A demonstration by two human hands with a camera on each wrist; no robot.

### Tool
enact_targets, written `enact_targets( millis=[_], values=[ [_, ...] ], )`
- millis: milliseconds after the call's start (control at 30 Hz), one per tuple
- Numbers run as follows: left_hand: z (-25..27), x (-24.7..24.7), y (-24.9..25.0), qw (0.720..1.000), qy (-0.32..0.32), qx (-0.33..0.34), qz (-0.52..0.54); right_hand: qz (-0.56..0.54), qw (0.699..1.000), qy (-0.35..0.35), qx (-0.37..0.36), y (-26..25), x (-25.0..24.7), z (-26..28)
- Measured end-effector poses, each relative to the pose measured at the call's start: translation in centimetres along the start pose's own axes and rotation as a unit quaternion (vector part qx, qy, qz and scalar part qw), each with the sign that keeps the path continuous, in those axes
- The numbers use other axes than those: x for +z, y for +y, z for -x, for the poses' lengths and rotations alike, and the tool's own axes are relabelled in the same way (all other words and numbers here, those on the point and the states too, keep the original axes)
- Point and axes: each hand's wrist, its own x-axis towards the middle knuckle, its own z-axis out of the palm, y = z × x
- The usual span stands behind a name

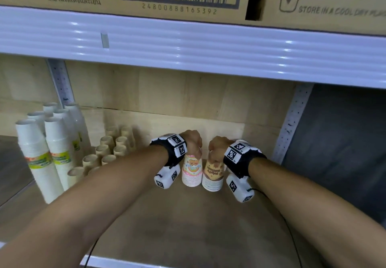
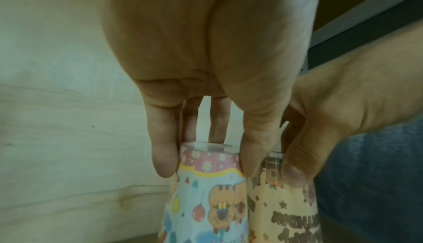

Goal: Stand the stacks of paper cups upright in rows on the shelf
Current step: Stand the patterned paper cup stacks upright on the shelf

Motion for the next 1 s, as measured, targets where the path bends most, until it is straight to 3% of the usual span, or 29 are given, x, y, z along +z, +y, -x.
enact_targets(
  millis=[200, 367, 600, 733, 833, 1000],
  values=[
    [-2.0, 1.2, 3.8, 0.999, -0.037, 0.020, -0.010, 0.051, 0.999, 0.009, -0.003, 4.6, -0.7, 1.5],
    [-3.2, 2.3, 6.1, 0.998, -0.043, 0.051, -0.009, -0.051, 0.998, 0.015, 0.033, 7.2, -0.9, 2.1],
    [-4.5, 3.5, 7.2, 0.997, -0.061, 0.052, -0.010, -0.040, 0.998, 0.015, 0.040, 10.4, -0.7, 1.8],
    [-4.9, 3.7, 7.3, 0.997, -0.059, 0.040, -0.016, -0.028, 0.997, 0.012, 0.064, 10.2, -0.9, 1.9],
    [-5.2, 3.7, 7.3, 0.997, -0.064, 0.035, -0.021, -0.099, 0.992, 0.058, 0.061, 10.2, -0.5, 1.1],
    [-5.4, 3.7, 7.1, 0.997, -0.066, 0.044, -0.021, -0.060, 0.996, 0.033, 0.052, 10.0, -1.1, 1.1]
  ],
)
